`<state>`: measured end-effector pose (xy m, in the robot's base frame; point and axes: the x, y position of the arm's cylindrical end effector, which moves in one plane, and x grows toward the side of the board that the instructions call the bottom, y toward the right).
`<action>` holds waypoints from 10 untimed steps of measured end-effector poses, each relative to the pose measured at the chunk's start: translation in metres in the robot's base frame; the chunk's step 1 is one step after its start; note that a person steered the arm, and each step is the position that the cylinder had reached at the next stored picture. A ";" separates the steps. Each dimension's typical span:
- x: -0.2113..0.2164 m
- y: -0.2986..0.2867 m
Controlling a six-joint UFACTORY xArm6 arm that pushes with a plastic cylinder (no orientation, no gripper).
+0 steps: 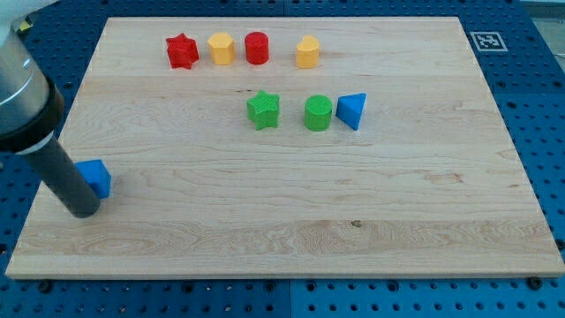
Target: Place the blue cube left to the green star
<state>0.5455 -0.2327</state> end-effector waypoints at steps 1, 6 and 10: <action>-0.015 0.006; -0.044 -0.037; -0.051 -0.012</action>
<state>0.4940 -0.2443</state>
